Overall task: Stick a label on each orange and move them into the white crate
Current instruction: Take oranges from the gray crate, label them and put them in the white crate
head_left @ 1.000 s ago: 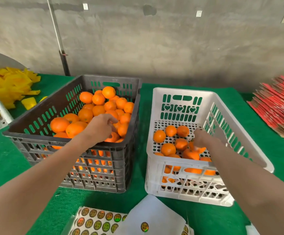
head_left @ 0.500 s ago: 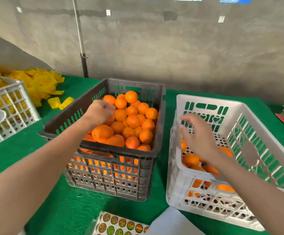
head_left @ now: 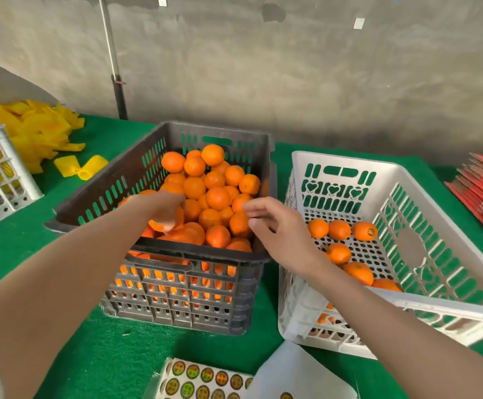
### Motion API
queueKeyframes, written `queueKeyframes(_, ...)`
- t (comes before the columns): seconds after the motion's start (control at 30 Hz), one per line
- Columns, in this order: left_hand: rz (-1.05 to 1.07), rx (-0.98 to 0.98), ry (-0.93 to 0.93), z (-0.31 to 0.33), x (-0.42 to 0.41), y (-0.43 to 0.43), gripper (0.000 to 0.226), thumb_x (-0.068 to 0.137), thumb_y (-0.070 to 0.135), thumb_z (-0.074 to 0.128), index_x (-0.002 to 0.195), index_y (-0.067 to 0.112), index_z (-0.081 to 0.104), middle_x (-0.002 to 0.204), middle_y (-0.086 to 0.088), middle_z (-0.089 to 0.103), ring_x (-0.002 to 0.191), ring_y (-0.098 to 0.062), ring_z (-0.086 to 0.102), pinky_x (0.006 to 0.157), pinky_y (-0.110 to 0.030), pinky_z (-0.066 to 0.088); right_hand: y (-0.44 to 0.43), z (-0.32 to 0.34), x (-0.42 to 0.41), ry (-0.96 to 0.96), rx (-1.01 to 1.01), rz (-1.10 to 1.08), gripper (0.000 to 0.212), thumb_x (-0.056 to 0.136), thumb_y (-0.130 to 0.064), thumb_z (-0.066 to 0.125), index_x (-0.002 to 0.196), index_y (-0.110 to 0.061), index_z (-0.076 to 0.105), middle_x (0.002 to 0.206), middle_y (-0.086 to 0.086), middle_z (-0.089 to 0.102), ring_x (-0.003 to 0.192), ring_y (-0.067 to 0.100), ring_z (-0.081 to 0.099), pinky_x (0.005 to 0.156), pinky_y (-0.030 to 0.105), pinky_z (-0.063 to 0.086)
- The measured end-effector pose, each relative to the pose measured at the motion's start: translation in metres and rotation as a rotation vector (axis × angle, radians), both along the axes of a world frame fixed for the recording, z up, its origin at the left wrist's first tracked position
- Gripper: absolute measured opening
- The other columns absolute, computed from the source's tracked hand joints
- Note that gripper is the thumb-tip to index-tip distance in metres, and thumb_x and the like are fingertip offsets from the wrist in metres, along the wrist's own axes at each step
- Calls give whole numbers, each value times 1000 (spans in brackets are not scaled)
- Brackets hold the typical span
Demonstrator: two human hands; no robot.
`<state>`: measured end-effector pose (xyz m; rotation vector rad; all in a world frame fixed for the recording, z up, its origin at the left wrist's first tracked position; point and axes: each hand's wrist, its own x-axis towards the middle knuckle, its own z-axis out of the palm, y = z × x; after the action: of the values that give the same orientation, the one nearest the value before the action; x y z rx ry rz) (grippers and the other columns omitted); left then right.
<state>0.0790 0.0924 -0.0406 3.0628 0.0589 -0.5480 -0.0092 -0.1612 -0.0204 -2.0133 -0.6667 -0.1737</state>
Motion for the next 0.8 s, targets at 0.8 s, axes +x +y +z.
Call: queueKeyframes(0.8,497,-1475,156,-74,-225,-155,89,47,30,91,124,4,54,110,-14,69,104,-29,64,100,-45,45,-85,-149,-53,428,-838,334,40,90,0,46,129,-12,48,121,9,58,114,25,53,90,25,42)
